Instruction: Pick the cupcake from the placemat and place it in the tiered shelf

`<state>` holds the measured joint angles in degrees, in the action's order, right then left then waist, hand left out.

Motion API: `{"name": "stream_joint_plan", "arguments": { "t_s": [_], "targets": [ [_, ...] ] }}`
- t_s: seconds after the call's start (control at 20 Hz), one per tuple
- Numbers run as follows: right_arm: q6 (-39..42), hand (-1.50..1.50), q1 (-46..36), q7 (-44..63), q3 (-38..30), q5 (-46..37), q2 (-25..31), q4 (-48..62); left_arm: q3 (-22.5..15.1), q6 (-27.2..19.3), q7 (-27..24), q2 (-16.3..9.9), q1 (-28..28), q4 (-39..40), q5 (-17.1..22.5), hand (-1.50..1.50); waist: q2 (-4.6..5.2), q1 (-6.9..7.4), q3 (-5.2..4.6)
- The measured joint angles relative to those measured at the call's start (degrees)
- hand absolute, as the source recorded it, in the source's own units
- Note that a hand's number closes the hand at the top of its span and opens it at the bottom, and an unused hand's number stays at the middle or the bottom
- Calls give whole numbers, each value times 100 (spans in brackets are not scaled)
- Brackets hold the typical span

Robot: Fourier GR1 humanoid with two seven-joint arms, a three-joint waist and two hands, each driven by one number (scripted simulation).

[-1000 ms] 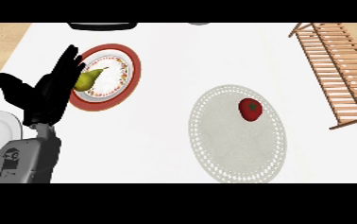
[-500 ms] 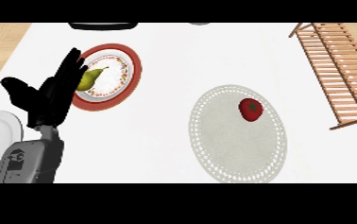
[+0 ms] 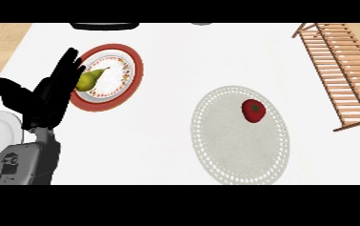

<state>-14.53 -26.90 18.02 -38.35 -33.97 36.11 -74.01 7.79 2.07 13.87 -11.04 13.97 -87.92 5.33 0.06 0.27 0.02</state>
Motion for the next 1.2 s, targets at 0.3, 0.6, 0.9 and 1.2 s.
{"name": "stream_joint_plan", "arguments": {
  "t_s": [0.3, 0.6, 0.9, 1.2],
  "targets": [
    [443, -150, -35, -171, -309, 735, 435, 210, 55, 15, -28, -29, 75, 140, -8, 0, -10, -36, -1],
    [1679, -150, 454, -8, -1065, 1847, 962, 251, 77, -12, -109, 7, -17, 177, -26, 0, -24, -103, -2],
    [2787, -150, 1480, -308, -2209, 2821, 1340, 133, 94, -4, -82, -21, -100, 58, -30, 0, -36, -158, -2],
    [3964, -150, 2354, -802, -3189, 3680, 1492, 72, 33, -58, -114, 71, -119, 33, -77, 0, -35, -168, -2]
  ]
}}
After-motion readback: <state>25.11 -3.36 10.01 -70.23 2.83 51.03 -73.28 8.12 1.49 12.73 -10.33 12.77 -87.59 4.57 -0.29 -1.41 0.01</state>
